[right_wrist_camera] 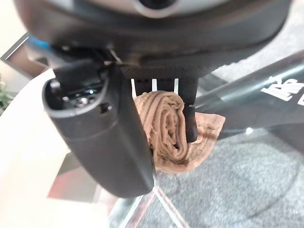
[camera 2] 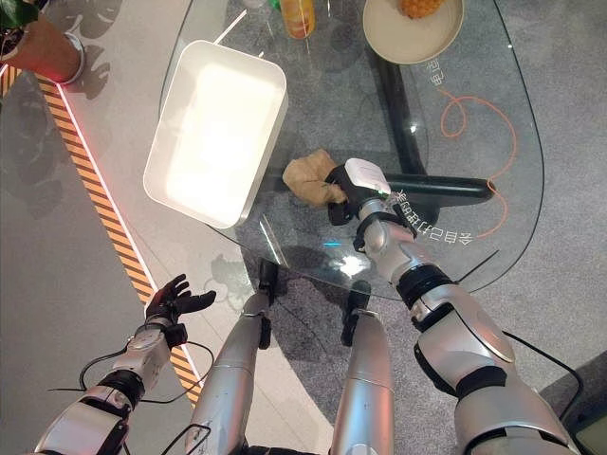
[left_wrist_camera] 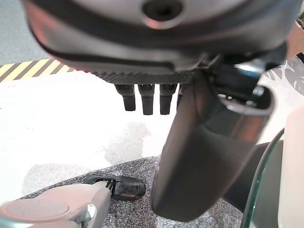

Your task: Wipe the table with a cloth and put it in the basket.

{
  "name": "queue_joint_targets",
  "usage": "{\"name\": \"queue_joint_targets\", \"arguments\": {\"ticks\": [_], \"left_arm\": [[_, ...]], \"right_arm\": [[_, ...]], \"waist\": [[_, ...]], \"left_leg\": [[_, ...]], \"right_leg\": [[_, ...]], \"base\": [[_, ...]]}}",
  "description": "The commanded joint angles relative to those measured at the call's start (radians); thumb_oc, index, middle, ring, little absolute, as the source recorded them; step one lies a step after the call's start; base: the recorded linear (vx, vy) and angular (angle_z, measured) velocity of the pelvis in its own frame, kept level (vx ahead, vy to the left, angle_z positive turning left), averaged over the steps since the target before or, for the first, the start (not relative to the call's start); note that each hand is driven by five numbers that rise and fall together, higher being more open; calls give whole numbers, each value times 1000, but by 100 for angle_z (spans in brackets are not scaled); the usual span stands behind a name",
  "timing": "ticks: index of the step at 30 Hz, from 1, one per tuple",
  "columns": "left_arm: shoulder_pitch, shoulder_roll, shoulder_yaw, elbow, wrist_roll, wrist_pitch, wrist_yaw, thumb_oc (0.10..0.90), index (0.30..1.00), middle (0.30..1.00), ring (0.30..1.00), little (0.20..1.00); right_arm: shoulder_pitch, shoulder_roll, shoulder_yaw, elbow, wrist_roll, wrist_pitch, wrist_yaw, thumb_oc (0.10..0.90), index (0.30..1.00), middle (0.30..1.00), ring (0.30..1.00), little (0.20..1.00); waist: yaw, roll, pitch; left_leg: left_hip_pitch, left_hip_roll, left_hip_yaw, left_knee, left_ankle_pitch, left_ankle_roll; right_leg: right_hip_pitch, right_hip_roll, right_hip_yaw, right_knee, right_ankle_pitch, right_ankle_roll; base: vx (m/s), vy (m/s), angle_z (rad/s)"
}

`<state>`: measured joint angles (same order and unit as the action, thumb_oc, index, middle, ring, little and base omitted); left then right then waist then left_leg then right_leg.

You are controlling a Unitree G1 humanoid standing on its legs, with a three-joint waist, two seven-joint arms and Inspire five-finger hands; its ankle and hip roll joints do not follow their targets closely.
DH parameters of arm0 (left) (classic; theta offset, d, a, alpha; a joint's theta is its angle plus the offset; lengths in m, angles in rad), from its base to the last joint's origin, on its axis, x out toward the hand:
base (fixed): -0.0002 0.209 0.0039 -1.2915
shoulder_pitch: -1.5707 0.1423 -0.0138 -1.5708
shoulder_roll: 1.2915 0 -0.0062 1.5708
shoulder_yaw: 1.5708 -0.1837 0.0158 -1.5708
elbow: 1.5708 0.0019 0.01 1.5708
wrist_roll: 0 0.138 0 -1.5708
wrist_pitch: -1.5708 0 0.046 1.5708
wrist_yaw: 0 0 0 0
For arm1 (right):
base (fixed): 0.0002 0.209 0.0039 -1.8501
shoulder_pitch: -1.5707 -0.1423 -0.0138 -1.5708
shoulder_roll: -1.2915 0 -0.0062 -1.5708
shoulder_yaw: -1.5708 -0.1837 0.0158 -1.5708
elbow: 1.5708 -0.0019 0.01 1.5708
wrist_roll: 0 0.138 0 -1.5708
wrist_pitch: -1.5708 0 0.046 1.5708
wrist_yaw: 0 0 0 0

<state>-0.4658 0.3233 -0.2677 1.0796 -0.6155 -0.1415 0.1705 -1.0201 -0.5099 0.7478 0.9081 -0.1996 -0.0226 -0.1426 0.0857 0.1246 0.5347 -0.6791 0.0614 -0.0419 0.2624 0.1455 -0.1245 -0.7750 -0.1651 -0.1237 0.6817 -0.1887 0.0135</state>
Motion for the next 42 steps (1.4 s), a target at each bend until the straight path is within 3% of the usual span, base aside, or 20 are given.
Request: {"name": "queue_joint_targets", "arguments": {"ticks": [1, 16, 23, 26, 34, 36, 42], "left_arm": [[14, 28, -4, 2, 31, -28, 35, 800, 900, 900, 900, 900], [3, 34, -1, 8, 30, -28, 30, 800, 900, 900, 900, 900], [-3, 37, 0, 16, 26, -26, 22, 800, 900, 900, 900, 900], [-6, 37, -3, 17, 20, -25, 21, 800, 900, 900, 900, 900], [-2, 37, -3, 30, 9, -36, 20, 800, 900, 900, 900, 900], [10, 36, 0, 27, 9, -46, 24, 800, 900, 900, 900, 900], [23, 39, 1, 18, -7, -52, 31, 800, 900, 900, 900, 900]], "right_arm": [[-28, 104, 82, -122, -36, -131, 97, 100, 300, 300, 300, 200], [1, 107, 126, -144, -41, -151, 240, 100, 300, 300, 300, 200], [-1, 98, 112, -110, -34, -130, 207, 100, 300, 300, 300, 200], [-4, 89, 100, -95, -26, -122, 166, 100, 300, 300, 300, 200], [-31, 46, -18, -20, 41, -65, -128, 100, 300, 300, 300, 200], [-37, 15, -85, 17, 83, -49, -250, 100, 300, 300, 300, 200], [-46, -44, -184, 57, 154, -2, -420, 100, 300, 300, 300, 200]], "waist": [[15, -3, -15], [13, -8, -15], [13, -6, -15], [12, -5, -15], [8, 1, -15], [7, 1, -15], [0, 0, -15]], "left_leg": [[-1, -122, 44, 114, -142, 94], [6, -119, 46, 98, -132, 92], [11, -117, 49, 91, -128, 92], [8, -116, 50, 93, -127, 93], [8, -110, 56, 91, -128, 97], [6, -106, 58, 92, -131, 99], [3, -99, 63, 92, -138, 105]], "right_leg": [[48, 35, -31, -222, 134, 7], [52, 26, -36, -240, 146, 13], [54, 23, -37, -242, 149, 14], [50, 22, -36, -239, 151, 13], [47, 24, -31, -230, 153, 16], [45, 27, -31, -227, 153, 19], [39, 34, -28, -221, 152, 21]], "base": [[0, 0, 0], [0, 0, 0], [0, 0, 0], [0, 0, 0], [0, 0, 0], [0, 0, 0], [0, 0, 0]]}}
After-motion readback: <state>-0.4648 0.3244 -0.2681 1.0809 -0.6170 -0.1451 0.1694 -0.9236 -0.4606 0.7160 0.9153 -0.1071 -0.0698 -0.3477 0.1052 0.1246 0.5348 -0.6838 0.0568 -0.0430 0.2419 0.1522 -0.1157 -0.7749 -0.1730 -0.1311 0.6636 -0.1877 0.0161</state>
